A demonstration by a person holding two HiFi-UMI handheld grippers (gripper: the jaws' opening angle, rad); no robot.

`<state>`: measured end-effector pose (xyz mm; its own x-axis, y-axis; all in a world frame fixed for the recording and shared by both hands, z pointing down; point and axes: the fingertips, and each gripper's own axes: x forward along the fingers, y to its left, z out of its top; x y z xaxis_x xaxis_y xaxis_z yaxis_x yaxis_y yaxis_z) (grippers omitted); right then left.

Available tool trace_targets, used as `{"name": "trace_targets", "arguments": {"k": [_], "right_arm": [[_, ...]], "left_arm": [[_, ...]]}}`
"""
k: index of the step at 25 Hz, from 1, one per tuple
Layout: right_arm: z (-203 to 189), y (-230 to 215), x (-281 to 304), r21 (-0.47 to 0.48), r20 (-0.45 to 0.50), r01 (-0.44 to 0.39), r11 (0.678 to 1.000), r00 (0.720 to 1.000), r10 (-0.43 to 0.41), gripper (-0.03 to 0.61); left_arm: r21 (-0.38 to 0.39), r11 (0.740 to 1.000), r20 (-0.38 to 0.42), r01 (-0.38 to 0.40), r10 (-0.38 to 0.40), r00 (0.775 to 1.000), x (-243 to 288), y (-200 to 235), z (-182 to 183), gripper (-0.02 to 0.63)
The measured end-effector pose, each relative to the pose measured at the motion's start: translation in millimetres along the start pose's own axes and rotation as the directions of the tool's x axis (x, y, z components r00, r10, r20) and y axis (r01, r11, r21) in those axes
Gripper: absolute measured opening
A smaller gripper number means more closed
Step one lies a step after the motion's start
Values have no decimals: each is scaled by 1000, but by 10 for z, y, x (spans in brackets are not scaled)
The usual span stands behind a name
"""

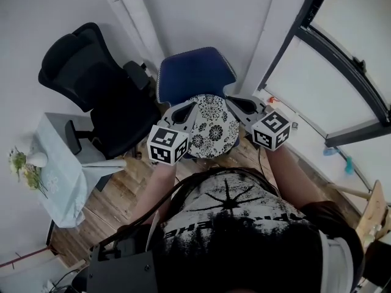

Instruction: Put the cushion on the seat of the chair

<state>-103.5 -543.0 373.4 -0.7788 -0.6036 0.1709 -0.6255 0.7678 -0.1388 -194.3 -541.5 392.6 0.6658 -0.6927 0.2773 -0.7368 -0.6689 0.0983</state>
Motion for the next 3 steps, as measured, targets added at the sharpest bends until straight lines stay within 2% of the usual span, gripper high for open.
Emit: {"name": "trace_targets", "arguments": {"k": [3], "right_arm": [[20, -44, 31, -4, 3, 2, 1000, 1000, -2, 17]], "left_arm": [[4, 1000, 0, 4, -4, 1000, 52, 31, 21, 14]]}}
